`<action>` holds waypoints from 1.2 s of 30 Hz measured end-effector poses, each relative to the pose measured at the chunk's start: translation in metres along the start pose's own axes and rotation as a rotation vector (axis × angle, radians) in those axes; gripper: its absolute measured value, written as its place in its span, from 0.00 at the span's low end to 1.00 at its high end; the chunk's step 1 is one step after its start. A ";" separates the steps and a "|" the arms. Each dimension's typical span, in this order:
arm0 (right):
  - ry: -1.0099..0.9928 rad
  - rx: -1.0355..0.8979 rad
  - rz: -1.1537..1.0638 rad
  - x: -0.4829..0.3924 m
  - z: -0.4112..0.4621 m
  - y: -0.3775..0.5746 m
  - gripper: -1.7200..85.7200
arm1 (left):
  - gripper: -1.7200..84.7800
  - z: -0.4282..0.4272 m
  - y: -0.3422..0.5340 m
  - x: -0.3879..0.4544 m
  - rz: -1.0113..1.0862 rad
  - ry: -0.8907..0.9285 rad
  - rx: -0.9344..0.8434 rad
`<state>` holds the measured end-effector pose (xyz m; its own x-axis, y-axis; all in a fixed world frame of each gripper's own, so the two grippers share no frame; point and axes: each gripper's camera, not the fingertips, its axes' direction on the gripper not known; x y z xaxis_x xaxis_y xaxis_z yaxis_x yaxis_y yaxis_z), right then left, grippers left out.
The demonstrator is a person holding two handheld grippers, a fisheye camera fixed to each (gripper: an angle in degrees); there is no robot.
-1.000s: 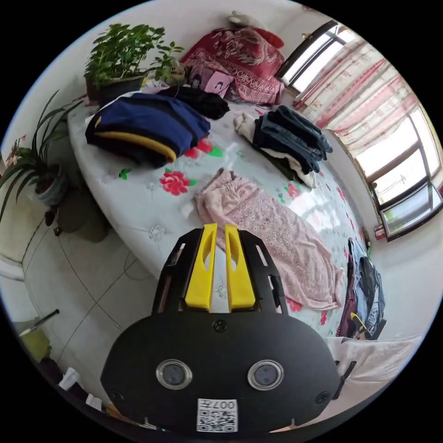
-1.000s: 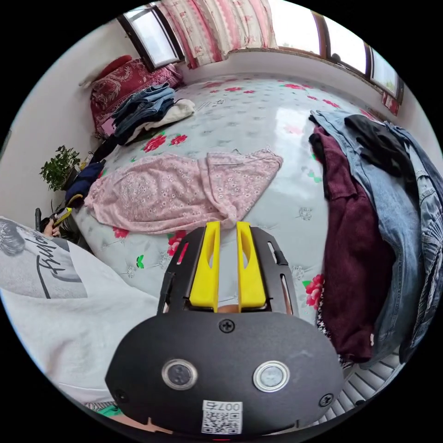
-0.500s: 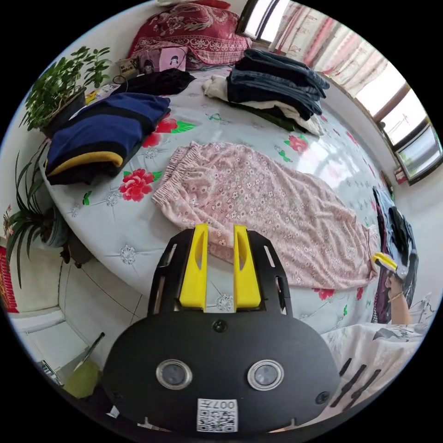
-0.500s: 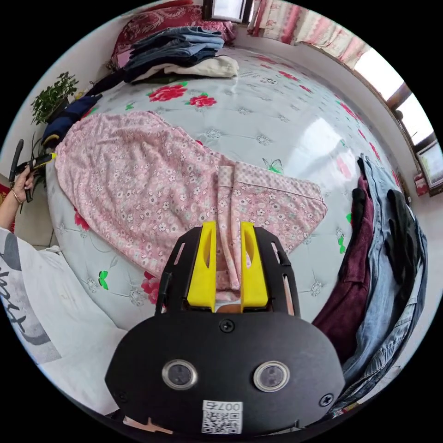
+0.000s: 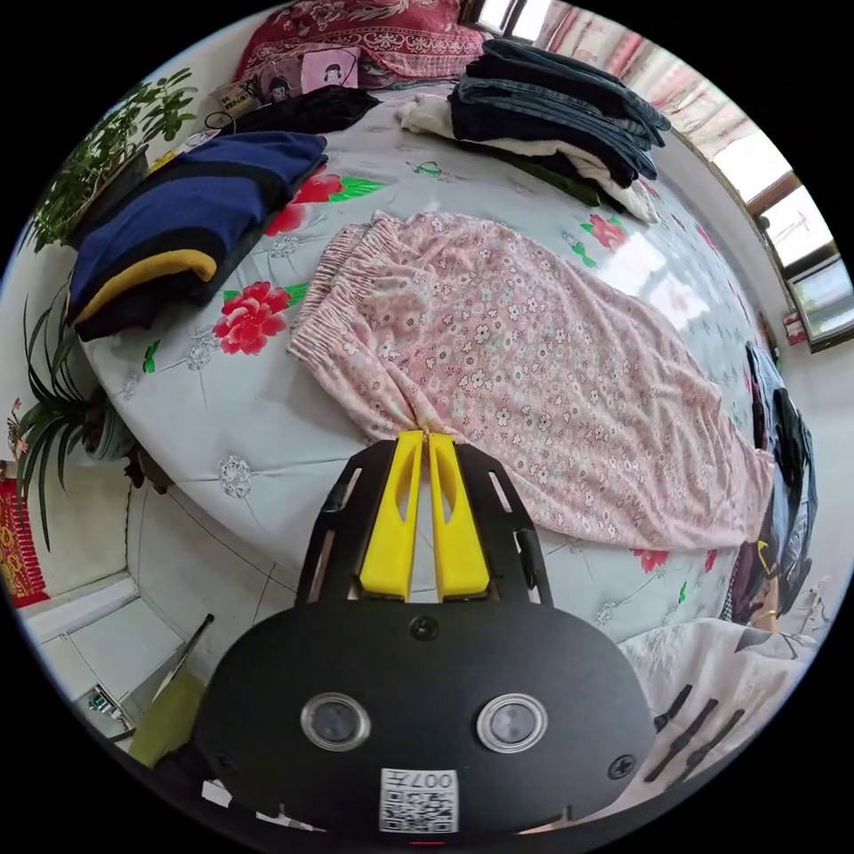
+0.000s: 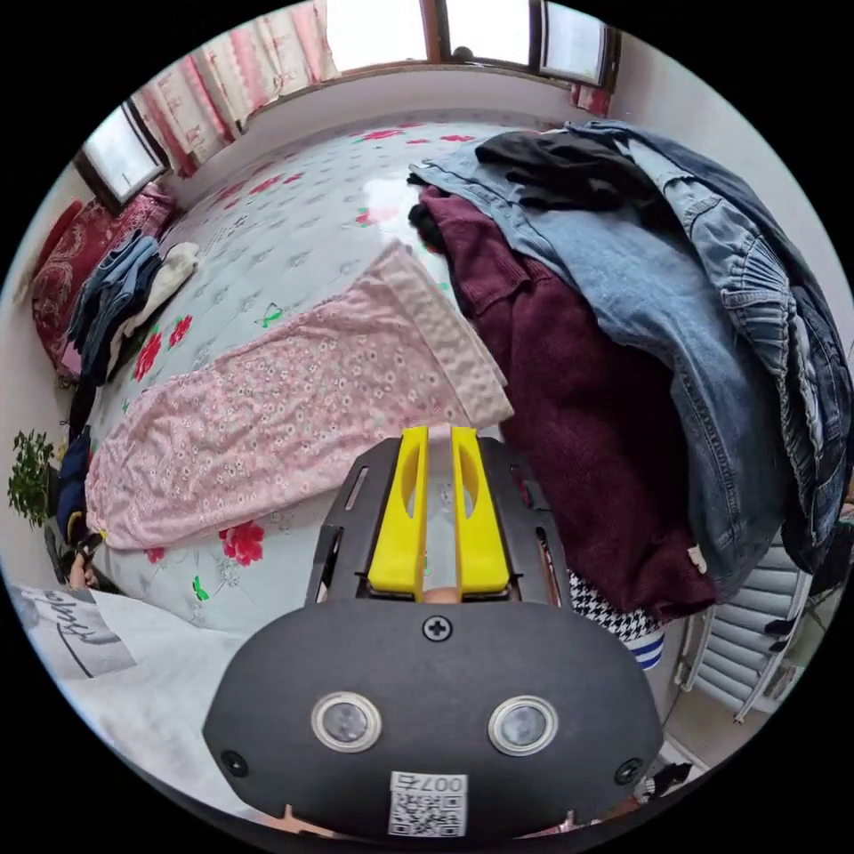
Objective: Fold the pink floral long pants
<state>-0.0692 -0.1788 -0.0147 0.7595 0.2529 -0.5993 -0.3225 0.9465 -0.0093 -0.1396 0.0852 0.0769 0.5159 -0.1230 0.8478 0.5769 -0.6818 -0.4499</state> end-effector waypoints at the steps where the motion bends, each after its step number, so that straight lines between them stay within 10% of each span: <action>1: -0.045 0.032 -0.061 -0.011 -0.008 0.009 0.06 | 0.01 -0.003 0.001 -0.001 -0.001 0.007 0.004; 8: -0.176 -0.171 -0.609 -0.117 0.026 0.036 0.08 | 0.01 -0.062 0.007 -0.019 0.024 0.141 0.092; 16: -0.104 -0.249 -0.731 -0.138 0.027 0.045 0.02 | 0.01 -0.117 0.001 -0.042 0.038 0.329 0.164; 36: -0.061 0.385 -0.632 -0.156 -0.215 -0.138 0.02 | 0.01 -0.269 -0.186 0.018 0.186 0.625 0.537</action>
<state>-0.2646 -0.3915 -0.0922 0.7684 -0.3635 -0.5267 0.3989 0.9156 -0.0500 -0.4079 0.0158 0.2515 0.2787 -0.6834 0.6747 0.8214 -0.1944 -0.5362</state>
